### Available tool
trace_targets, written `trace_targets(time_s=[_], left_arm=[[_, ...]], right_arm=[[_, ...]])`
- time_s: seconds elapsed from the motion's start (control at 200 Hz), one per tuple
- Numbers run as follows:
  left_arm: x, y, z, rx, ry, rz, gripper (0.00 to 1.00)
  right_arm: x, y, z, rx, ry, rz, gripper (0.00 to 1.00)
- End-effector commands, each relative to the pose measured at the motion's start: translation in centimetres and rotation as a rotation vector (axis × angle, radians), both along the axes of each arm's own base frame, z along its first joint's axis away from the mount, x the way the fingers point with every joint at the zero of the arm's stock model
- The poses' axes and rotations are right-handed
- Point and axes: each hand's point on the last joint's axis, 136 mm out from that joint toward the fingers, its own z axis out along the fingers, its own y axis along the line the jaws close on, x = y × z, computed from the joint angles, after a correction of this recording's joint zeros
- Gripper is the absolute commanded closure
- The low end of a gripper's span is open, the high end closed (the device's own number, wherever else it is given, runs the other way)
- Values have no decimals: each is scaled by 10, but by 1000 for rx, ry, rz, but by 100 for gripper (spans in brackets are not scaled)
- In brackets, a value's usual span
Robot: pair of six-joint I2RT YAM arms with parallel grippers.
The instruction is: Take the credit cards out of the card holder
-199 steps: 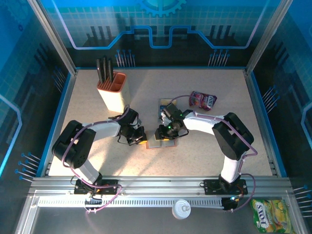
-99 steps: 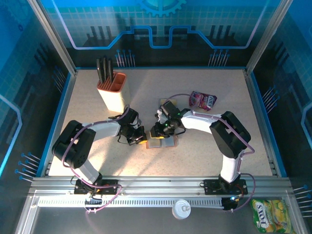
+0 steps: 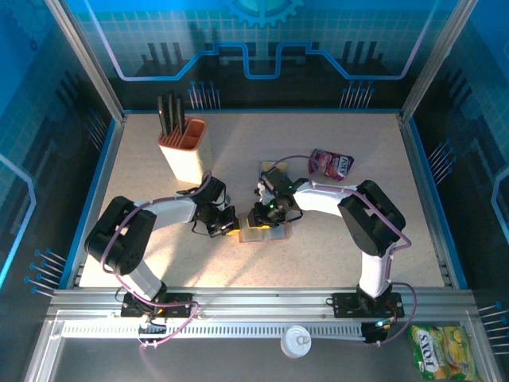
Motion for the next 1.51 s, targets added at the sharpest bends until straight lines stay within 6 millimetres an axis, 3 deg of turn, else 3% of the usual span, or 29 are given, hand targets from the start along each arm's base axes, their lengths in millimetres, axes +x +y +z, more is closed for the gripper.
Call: trace_targets(time_s=[0.0, 0.33, 0.67, 0.93, 1.201, 1.501], left_arm=[[1, 6, 3, 26, -5, -6, 99], [6, 4, 10, 20, -19, -5, 99], [14, -4, 30, -35, -46, 12, 99], [22, -25, 44, -174, -57, 54, 85], [23, -39, 35, -208, -43, 52, 74], [21, -44, 21, -192, -24, 45, 70]], right_arm=[[-4, -15, -1, -33, -1, -10, 64], [-1, -13, 4, 78, 18, -19, 64], [-1, -19, -5, 155, 49, -47, 66], [0, -23, -11, 233, 76, -75, 68], [0, -29, -16, 281, 105, -100, 69], [-1, -30, -18, 288, 114, -104, 70]])
